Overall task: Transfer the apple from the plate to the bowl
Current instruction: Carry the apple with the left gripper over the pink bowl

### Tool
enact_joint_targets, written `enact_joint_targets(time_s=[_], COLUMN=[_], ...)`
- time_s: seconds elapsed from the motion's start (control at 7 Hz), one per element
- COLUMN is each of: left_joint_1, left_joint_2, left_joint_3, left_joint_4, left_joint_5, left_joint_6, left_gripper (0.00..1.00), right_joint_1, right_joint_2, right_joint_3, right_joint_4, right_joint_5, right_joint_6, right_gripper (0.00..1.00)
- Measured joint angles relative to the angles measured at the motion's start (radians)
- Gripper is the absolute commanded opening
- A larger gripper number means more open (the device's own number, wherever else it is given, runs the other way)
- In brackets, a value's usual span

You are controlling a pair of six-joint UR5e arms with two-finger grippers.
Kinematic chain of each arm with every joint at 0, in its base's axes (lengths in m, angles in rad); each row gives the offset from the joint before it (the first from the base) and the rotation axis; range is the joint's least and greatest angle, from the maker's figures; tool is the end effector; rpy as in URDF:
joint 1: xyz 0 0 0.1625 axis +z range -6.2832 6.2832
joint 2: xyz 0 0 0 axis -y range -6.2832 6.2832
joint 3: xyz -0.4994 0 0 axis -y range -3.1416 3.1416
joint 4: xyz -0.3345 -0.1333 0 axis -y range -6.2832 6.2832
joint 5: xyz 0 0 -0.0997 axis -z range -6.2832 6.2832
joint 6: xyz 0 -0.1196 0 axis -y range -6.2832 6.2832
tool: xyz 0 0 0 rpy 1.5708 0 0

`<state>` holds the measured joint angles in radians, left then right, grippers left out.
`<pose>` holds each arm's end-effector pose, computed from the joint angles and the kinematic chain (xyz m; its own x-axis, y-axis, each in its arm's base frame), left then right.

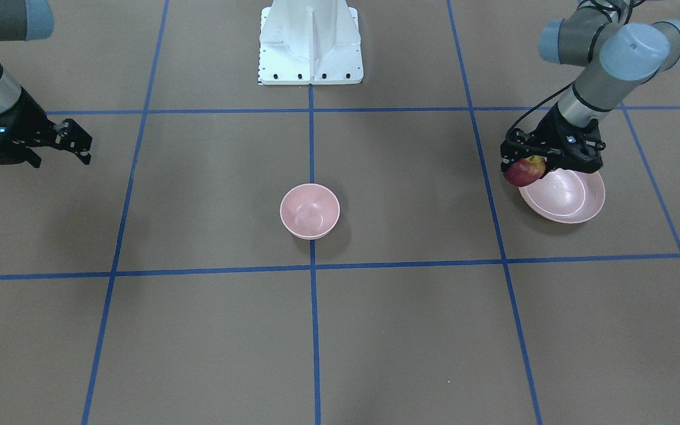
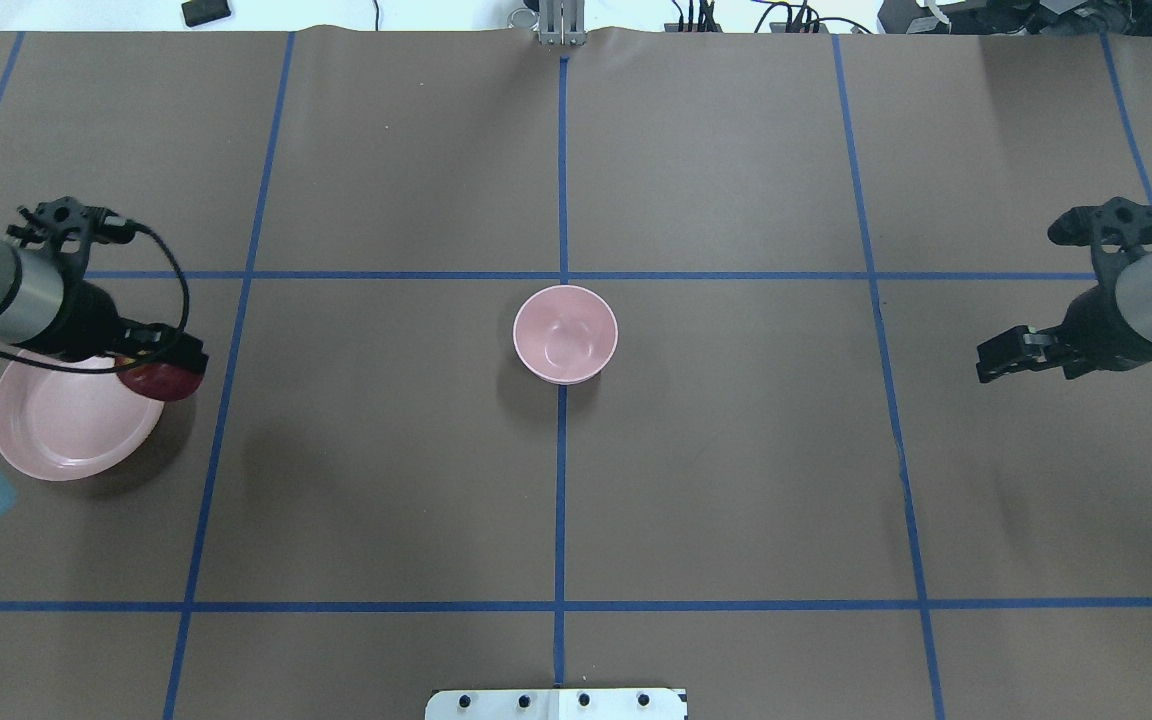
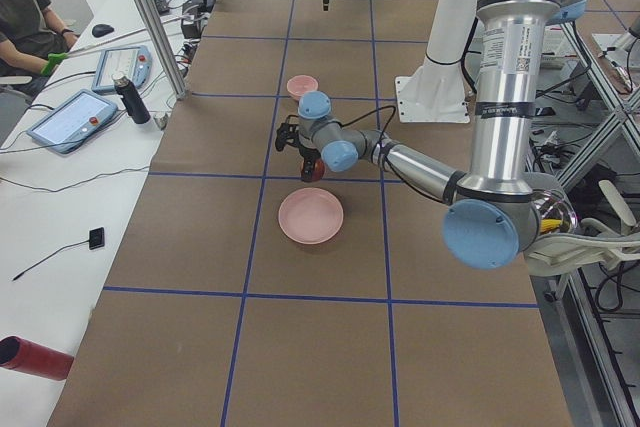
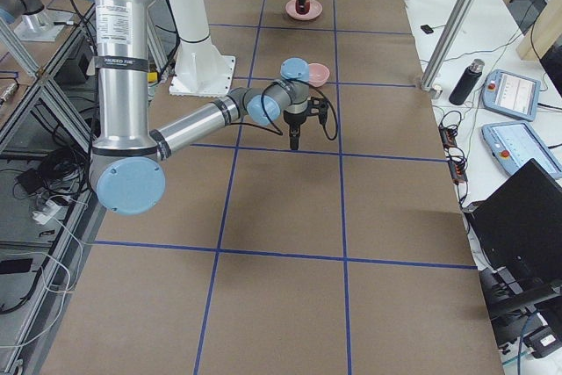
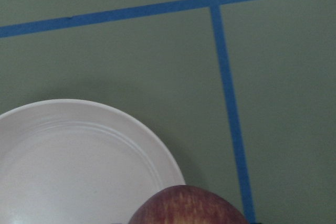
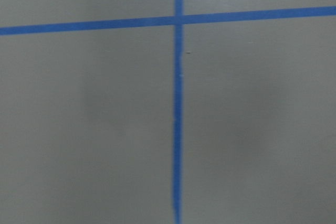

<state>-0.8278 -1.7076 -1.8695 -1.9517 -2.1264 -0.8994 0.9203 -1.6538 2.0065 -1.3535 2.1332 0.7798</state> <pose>0.2958 -0.4258 0.5131 0.5902 0.1387 -0.7952 -0.0019 0.9854 0.1705 -0.1936 -0.3692 0.5760 0.7133 -0.0560 0.6986 0.0117 0.9976 0.0681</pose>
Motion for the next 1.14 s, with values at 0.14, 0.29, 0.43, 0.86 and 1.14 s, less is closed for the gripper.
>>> enact_joint_targets(time_s=[0.14, 0.29, 0.43, 0.86, 1.14], left_joint_1=[0.021, 0.071, 0.132, 0.252, 0.267], left_joint_2=[-0.130, -0.273, -0.427, -0.795, -0.863], left_joint_3=[-0.004, 0.013, 0.071, 0.413, 0.547], left_joint_4=[0.107, 0.212, 0.294, 0.343, 0.298], left_joint_5=[0.006, 0.040, 0.100, 0.255, 0.288], left_joint_6=[-0.075, -0.152, -0.227, -0.359, -0.360], left_gripper=[0.00, 0.00, 0.00, 0.00, 0.00], right_joint_1=[0.041, 0.081, 0.119, 0.205, 0.213], right_joint_2=[-0.043, -0.077, -0.101, -0.133, -0.153], right_joint_3=[-0.004, -0.010, -0.020, -0.074, -0.093], right_joint_4=[0.000, -0.001, -0.002, 0.003, 0.047], right_joint_5=[0.001, 0.005, 0.020, 0.074, 0.080], right_joint_6=[-0.089, -0.164, -0.228, -0.367, -0.371], right_gripper=[1.00, 1.00, 1.00, 1.00, 1.00])
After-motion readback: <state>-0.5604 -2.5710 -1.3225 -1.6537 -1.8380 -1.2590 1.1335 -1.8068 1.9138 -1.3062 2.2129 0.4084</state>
